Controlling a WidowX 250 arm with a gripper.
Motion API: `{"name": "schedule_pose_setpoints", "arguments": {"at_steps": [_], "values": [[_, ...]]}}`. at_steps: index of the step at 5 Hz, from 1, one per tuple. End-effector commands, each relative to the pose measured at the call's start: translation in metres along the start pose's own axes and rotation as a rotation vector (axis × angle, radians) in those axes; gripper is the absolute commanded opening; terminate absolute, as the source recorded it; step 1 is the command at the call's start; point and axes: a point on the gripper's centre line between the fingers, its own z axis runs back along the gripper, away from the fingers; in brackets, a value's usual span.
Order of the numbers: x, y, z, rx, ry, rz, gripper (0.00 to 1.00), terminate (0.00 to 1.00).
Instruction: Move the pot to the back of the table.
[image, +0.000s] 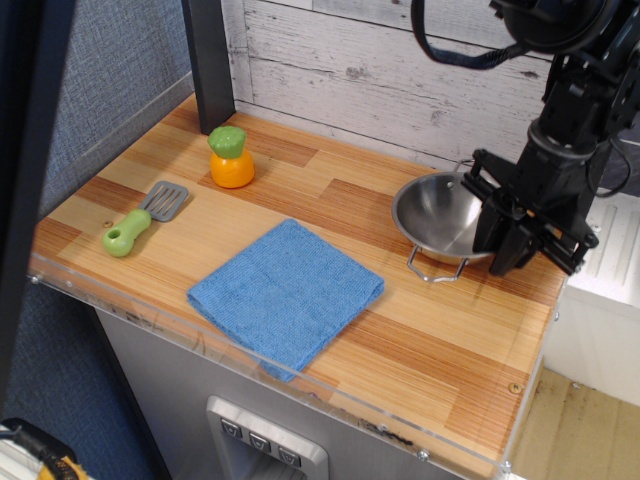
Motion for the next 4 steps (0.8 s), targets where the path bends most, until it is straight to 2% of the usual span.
{"name": "schedule_pose_setpoints", "arguments": {"at_steps": [1,2,3,4], "values": [[-0.02,0.012,0.054,-0.064,-0.115,0.028,1.0,0.0],[-0.052,0.045,0.093,-0.175,-0.167,0.132,1.0,0.0],[-0.094,0.076,0.119,-0.195,-0.164,0.269,1.0,0.0],[-0.127,0.094,0.123,-0.17,-0.137,0.326,1.0,0.0]]}}
